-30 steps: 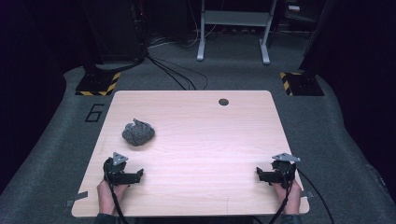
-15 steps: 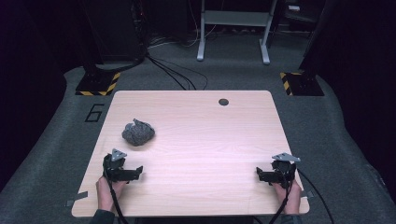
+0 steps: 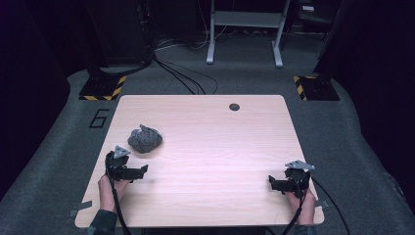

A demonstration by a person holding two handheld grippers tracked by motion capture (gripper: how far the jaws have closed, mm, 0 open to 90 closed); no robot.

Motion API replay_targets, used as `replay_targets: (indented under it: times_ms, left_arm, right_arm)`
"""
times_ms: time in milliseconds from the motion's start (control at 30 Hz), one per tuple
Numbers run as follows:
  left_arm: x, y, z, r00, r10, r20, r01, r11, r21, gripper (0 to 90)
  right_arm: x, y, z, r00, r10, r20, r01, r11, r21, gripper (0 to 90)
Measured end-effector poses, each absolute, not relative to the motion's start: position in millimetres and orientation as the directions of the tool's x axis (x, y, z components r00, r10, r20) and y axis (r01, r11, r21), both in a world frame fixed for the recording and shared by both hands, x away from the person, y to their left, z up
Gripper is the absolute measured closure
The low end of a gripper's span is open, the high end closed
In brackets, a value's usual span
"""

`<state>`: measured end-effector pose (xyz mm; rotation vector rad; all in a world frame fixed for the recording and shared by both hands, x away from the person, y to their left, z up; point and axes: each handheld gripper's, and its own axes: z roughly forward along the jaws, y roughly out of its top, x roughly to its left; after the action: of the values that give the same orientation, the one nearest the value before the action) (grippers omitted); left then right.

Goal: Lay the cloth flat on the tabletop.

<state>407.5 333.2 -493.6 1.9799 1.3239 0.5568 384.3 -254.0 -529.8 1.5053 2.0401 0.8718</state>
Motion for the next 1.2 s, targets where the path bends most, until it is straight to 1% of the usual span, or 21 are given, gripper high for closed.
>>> replay_targets:
  times_ms: [67, 233, 333, 700, 800, 867, 900, 1067, 1133, 1200]
  left_arm:
    - [411.0, 334.0, -489.5, 0.394, 0.919, -0.030, 0.631, -0.247, 0.735, 0.0]
    - [423.1, 333.4, -475.9, 0.404, 0.914, -0.012, 0.614, -0.262, 0.745, 0.0]
    - [430.4, 334.1, -469.7, 0.412, 0.911, -0.019, 0.611, -0.261, 0.747, 0.0]
    - [457.1, 336.1, -457.3, 0.404, 0.915, -0.017, 0.609, -0.255, 0.751, 0.0]
    - [463.4, 336.9, -456.8, 0.401, 0.916, -0.029, 0.615, -0.245, 0.750, 0.0]
    - [467.8, 336.3, -457.9, 0.392, 0.920, -0.021, 0.611, -0.242, 0.754, 0.0]
    - [474.1, 336.5, -459.4, 0.399, 0.917, -0.021, 0.626, -0.255, 0.737, 0.0]
    - [485.2, 337.1, -463.3, 0.387, 0.921, -0.029, 0.642, -0.247, 0.726, 0.0]
    - [492.4, 336.6, -467.5, 0.370, 0.929, -0.012, 0.637, -0.245, 0.731, 0.1]
    - [495.2, 336.8, -469.4, 0.372, 0.928, -0.018, 0.648, -0.246, 0.721, 0.1]
  right_arm:
    - [384.3, -254.0, -529.8, -0.298, 0.954, 0.008, 0.666, 0.202, 0.719, 0.0]
    - [384.3, -254.0, -529.8, -0.298, 0.954, 0.008, 0.665, 0.202, 0.719, 0.0]
    - [384.2, -254.0, -529.8, -0.298, 0.955, 0.008, 0.665, 0.202, 0.719, 0.0]
    - [384.4, -254.2, -529.8, -0.300, 0.954, 0.006, 0.664, 0.204, 0.719, 0.0]
    - [384.2, -254.0, -529.8, -0.298, 0.954, 0.008, 0.665, 0.202, 0.719, 0.0]
    - [384.2, -254.1, -529.8, -0.298, 0.954, 0.008, 0.665, 0.202, 0.719, 0.0]
    - [384.2, -254.1, -529.7, -0.298, 0.954, 0.007, 0.666, 0.203, 0.718, 0.0]
    - [384.4, -254.2, -529.8, -0.300, 0.954, 0.006, 0.664, 0.204, 0.719, 0.0]
    - [384.2, -254.0, -529.8, -0.298, 0.955, 0.008, 0.665, 0.202, 0.719, 0.0]
    - [384.2, -254.0, -529.8, -0.298, 0.954, 0.008, 0.665, 0.202, 0.719, 0.0]
